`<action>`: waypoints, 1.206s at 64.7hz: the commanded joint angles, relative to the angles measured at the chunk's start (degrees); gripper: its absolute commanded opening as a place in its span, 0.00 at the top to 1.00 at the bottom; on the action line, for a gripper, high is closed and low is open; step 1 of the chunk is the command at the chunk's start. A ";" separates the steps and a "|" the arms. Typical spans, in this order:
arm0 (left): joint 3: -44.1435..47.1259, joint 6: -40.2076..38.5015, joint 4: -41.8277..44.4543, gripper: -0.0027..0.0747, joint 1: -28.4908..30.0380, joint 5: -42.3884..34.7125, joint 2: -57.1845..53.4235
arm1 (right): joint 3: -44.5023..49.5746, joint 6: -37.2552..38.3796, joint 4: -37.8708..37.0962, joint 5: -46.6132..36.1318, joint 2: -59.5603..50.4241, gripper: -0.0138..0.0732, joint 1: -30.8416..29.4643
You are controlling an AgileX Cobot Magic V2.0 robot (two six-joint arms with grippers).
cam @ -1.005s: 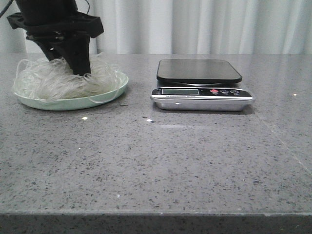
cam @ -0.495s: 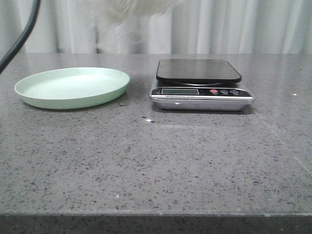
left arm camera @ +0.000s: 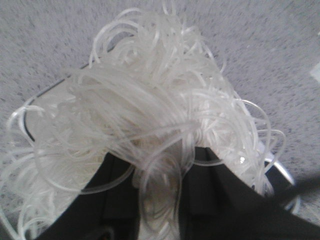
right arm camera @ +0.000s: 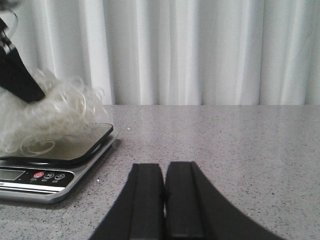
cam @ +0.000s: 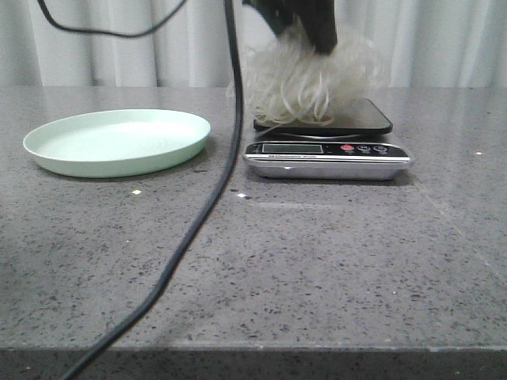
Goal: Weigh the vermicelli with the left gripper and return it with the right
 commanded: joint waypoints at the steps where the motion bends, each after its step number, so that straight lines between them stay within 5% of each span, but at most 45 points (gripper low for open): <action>1: -2.53 -0.64 -1.02 0.75 -0.30 -3.04 -2.18 | -0.49 -0.01 0.08 -4.86 -0.90 0.65 -0.37; 23: -5.48 -0.64 -1.02 0.26 -0.20 0.39 -2.04 | -0.49 -0.01 0.08 -4.86 -0.90 0.65 -0.37; 46: -19.11 -0.64 2.30 0.26 -0.19 5.68 -6.58 | -0.49 -0.01 0.08 -4.86 -0.90 0.65 -0.37; 70: -18.22 -0.01 7.45 0.27 -0.12 10.18 -16.55 | -0.49 -0.01 0.08 -4.86 -0.90 0.65 -0.37; 78: -15.07 1.53 7.55 0.34 -0.12 11.11 -21.12 | -0.49 -0.01 0.08 -4.86 -0.90 0.65 -0.37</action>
